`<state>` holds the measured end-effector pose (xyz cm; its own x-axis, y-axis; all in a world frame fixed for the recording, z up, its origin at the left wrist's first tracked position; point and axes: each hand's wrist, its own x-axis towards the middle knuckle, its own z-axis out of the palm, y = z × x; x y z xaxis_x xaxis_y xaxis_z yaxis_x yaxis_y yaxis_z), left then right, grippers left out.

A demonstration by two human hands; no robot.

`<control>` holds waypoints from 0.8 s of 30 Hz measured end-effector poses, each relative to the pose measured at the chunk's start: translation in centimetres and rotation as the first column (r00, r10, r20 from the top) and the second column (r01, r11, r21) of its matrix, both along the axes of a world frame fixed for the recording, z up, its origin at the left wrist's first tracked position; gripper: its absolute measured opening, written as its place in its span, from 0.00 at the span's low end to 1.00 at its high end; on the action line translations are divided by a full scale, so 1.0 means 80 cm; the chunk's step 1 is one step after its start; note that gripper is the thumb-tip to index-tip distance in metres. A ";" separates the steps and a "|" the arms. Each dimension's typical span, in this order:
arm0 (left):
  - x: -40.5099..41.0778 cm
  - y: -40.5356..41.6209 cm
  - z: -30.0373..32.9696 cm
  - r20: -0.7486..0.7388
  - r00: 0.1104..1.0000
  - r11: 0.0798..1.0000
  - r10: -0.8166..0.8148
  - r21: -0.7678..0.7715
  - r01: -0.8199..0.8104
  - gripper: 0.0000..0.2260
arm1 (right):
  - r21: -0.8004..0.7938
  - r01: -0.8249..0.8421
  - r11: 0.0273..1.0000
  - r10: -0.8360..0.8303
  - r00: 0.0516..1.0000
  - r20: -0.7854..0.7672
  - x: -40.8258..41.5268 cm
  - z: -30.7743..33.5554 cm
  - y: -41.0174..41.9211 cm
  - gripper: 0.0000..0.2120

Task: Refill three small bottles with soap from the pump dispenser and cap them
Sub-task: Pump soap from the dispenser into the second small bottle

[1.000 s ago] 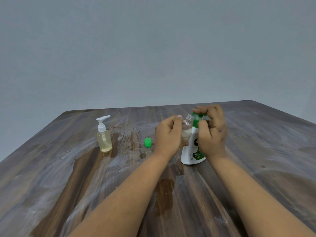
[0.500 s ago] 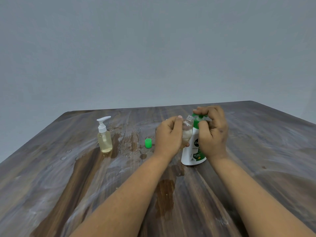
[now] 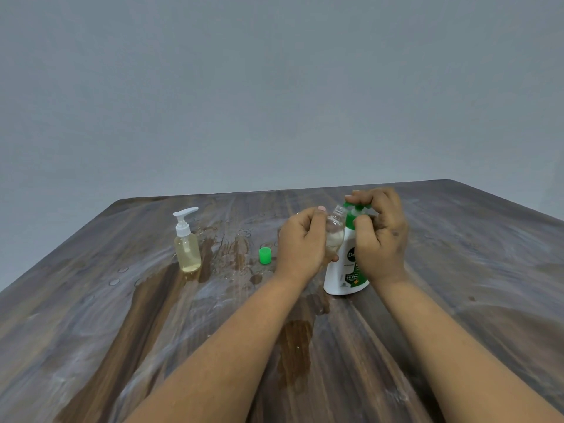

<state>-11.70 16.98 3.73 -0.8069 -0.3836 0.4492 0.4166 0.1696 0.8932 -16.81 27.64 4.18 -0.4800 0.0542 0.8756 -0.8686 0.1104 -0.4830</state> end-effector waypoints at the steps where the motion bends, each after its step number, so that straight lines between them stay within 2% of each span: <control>1: 0.000 0.000 0.000 0.000 1.000 1.000 -0.002 0.000 0.002 0.18 | -0.001 0.000 1.000 0.000 1.000 0.000 0.000 0.000 0.000 0.14; 7: 0.000 -0.001 -0.001 -0.006 1.000 1.000 0.006 -0.002 -0.006 0.19 | 0.021 -0.005 1.000 0.006 0.999 -0.046 0.000 -0.001 0.002 0.17; 16: -0.003 -0.001 -0.002 -0.028 1.000 1.000 0.007 -0.007 -0.007 0.20 | -0.002 0.004 1.000 -0.004 1.000 -0.010 0.001 0.001 0.000 0.14; 24: -0.004 -0.001 -0.003 -0.031 0.999 1.000 0.023 0.009 -0.023 0.19 | 0.032 0.031 0.999 -0.030 0.999 -0.042 0.003 -0.002 0.000 0.18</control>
